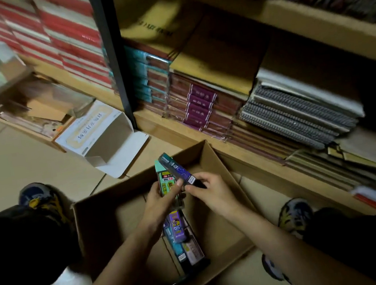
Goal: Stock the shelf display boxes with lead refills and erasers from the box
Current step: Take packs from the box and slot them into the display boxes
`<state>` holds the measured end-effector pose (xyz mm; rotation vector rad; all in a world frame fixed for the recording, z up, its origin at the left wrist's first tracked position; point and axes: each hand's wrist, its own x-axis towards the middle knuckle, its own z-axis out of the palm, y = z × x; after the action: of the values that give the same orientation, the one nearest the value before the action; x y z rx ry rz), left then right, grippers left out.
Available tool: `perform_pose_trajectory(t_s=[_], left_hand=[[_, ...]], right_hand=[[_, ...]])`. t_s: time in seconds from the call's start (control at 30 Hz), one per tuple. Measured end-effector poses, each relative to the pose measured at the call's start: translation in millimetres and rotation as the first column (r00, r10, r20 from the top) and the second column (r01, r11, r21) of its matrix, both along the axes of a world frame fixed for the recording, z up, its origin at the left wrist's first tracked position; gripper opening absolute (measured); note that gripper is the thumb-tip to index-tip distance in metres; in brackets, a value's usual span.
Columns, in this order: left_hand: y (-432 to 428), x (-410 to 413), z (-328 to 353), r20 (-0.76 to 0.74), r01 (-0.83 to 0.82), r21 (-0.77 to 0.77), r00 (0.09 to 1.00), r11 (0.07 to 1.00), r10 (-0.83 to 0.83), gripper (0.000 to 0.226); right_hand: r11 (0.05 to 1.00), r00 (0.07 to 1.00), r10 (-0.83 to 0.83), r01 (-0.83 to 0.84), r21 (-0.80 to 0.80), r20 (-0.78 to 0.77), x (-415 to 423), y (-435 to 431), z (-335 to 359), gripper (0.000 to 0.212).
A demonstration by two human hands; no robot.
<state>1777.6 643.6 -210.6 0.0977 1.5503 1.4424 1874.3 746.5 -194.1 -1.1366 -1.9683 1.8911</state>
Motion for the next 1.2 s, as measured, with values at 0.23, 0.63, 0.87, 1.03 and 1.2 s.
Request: perform_pose_trajectory(t_s=[0.23, 0.63, 0.87, 1.03, 1.2], left_hand=[[5, 6, 65, -0.116, 0.088, 0.155, 0.991, 0.984, -0.070, 0.051], [25, 1, 177, -0.210, 0.158, 0.385, 0.974, 0.909, -0.080, 0.045], [30, -11, 231, -0.160, 0.153, 0.519, 0.984, 0.841, -0.080, 0.039], [29, -36, 260, -0.212, 0.155, 0.511, 0.976, 0.846, -0.051, 0.054], [31, -63, 268, -0.244, 0.061, 0.480, 0.967, 0.875, 0.066, 0.057]], right_hand=[[0.993, 0.998, 0.027, -0.021, 0.115, -0.056, 17, -2, 76, 0.020], [0.939, 0.981, 0.012, 0.056, 0.340, -0.194, 30, 9, 189, 0.024], [0.907, 0.951, 0.029, 0.103, 0.407, -0.307, 33, 21, 253, 0.022], [0.897, 0.944, 0.033, 0.117, 0.427, -0.330, 32, 37, 280, 0.030], [0.897, 0.909, -0.035, 0.211, 0.387, -0.415, 14, 58, 301, 0.031]])
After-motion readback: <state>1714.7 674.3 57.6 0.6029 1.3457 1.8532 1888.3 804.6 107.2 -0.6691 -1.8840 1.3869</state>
